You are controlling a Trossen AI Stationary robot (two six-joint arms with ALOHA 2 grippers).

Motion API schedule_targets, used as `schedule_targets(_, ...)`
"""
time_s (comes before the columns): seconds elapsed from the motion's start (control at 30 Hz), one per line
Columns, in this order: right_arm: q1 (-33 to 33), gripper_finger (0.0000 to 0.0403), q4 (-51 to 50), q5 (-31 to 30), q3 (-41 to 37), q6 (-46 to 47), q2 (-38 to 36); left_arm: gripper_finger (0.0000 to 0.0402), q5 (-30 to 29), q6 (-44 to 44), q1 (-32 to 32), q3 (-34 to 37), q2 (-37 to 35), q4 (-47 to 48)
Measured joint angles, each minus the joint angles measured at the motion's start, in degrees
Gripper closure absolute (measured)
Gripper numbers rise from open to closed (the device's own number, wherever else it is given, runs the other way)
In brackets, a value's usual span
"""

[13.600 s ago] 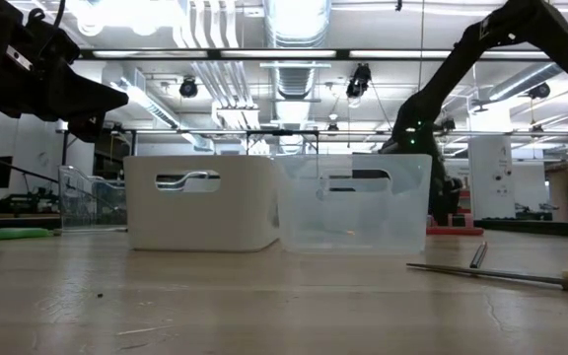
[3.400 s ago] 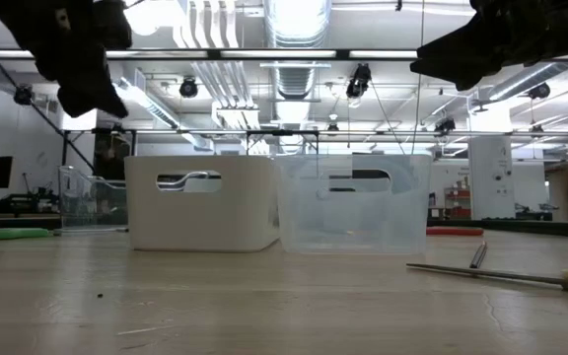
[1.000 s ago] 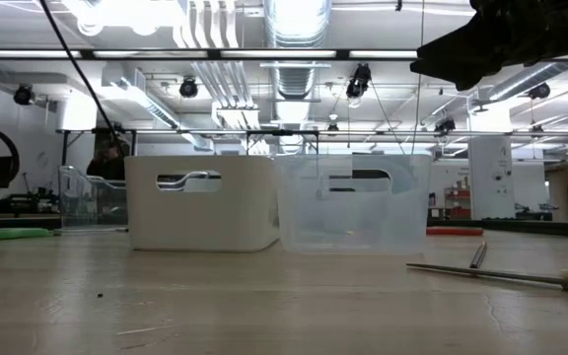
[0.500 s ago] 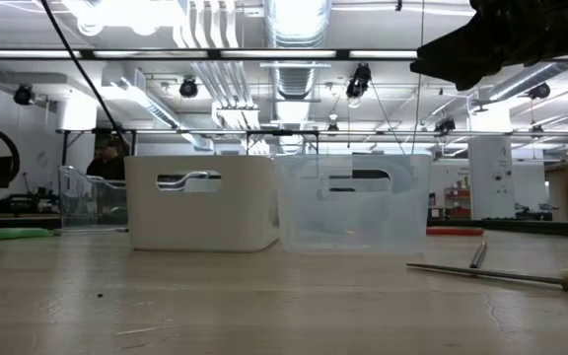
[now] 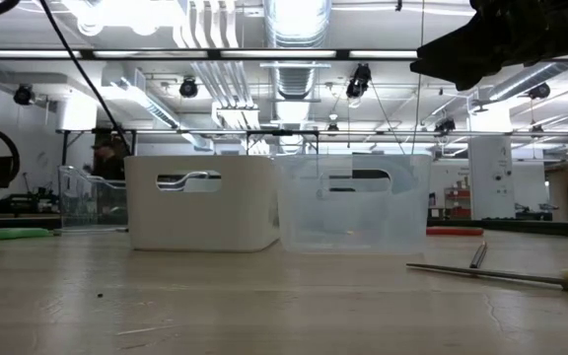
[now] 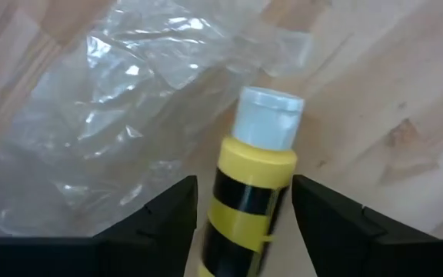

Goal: Pick & Place Paint Supplies
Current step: Put the yellow paint bottle into the white bin

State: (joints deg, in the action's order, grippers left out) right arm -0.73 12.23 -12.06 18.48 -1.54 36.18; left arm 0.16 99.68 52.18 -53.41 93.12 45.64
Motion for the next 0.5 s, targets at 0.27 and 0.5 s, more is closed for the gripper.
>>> schedule_targets(0.27,0.00,0.0159,0.00,-0.01,0.00,0.00,0.00,0.0189,-0.09,-0.17,0.00,0.62,0.00,-0.67)
schedule_targets(0.5,0.00,0.0159,0.00,-0.01,0.00,0.00,0.00,0.0189,-0.09,-0.16,0.00,2.73,0.00,-4.97)
